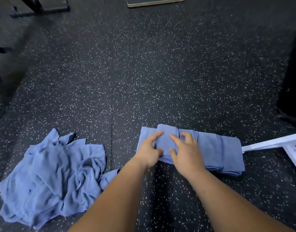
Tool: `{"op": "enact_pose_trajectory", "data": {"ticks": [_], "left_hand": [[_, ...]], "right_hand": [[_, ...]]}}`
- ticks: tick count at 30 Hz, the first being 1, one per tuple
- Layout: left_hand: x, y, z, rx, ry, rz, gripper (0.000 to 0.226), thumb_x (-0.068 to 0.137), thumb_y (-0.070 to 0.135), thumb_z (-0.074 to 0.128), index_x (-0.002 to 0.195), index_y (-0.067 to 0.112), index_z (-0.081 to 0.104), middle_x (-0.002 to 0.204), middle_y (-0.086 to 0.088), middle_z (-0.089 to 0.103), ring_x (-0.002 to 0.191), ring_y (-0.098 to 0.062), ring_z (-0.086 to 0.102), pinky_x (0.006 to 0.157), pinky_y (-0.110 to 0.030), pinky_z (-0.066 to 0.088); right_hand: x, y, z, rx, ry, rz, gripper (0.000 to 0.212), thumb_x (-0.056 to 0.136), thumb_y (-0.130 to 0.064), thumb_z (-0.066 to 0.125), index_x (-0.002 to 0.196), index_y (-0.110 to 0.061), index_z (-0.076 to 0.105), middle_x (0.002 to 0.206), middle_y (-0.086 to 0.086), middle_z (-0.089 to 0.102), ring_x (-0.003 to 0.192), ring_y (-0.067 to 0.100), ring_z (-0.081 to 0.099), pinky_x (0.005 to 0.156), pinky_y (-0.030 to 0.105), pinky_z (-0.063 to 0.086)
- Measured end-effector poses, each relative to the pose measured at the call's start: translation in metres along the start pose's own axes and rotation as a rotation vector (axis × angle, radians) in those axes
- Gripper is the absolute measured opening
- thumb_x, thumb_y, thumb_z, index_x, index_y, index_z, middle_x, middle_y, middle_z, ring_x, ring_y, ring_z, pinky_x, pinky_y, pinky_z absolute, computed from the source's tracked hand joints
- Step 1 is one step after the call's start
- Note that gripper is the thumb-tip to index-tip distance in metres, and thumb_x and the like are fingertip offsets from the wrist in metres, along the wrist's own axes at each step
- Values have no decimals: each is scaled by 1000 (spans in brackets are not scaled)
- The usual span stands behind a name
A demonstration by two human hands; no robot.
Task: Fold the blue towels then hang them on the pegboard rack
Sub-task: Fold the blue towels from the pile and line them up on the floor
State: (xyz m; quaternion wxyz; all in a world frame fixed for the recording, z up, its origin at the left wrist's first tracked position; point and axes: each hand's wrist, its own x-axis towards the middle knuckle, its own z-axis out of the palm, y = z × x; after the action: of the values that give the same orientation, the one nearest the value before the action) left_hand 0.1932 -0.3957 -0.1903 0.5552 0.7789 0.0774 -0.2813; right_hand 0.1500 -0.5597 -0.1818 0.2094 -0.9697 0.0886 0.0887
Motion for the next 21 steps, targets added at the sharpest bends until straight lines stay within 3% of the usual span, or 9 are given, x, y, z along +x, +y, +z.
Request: {"op": "enact_pose_trajectory", "data": {"ticks": [1,2,3,4,5,9,12,14,21], "left_hand": [[0,-2,3,63,-18,17,70,96,-3,58,149,42,50,93,-1,59,58,-6,47,61,-19,43],[2,-7,7,157,-21,39,71,97,-1,60,155,39,45,102,0,60,71,-1,56,71,-17,47],[4,-12,10,277,-7,70,72,98,4,62,159,37,40,119,2,62,97,-4,61,88,-18,47],[6,-18,13,417,19,104,73,99,9,64,162,35,37,137,3,58,121,-12,54,105,-22,42],[7,-22,15,571,58,144,74,98,15,66,162,35,36,148,3,50,133,-19,44,113,-26,35],[5,-20,20,986,221,247,66,95,35,67,155,36,40,156,-7,29,135,-29,30,107,-38,33],[6,-21,25,1094,160,226,66,100,41,58,160,35,30,154,-8,30,134,-32,32,107,-42,35],[7,-23,25,1101,112,169,71,103,41,55,164,37,19,153,-8,29,136,-31,31,110,-43,34],[-22,-13,-2,1021,30,141,75,102,52,56,165,42,17,169,-9,20,156,-33,16,126,-48,26]], "right_hand": [[0,3,2,-62,6,-9,54,99,-42,63,152,-41,51,156,2,36,139,27,40,106,46,48],[0,5,5,-113,10,-17,54,98,-43,64,151,-41,52,157,4,37,138,29,40,105,46,48],[-1,6,7,-157,11,-21,53,97,-45,65,149,-40,54,157,6,37,137,30,41,103,46,48],[-1,7,9,-197,6,-22,53,97,-47,65,149,-41,54,158,6,38,135,31,42,102,45,48],[-2,6,11,-234,7,-25,54,96,-48,65,148,-41,54,158,7,38,134,31,42,100,45,47],[-6,3,17,-321,-35,-36,56,104,-49,53,158,-42,40,169,9,21,140,31,35,105,43,43],[-7,2,20,-386,-134,-32,64,108,-47,42,166,-40,17,174,11,-7,150,33,18,116,44,32],[-3,-1,16,-416,-189,-19,67,109,-45,42,167,-38,9,173,12,-15,153,34,12,119,44,29],[-8,-2,-13,-393,-207,-50,65,106,-54,46,164,-43,19,174,8,-2,150,33,18,115,46,36]]}}
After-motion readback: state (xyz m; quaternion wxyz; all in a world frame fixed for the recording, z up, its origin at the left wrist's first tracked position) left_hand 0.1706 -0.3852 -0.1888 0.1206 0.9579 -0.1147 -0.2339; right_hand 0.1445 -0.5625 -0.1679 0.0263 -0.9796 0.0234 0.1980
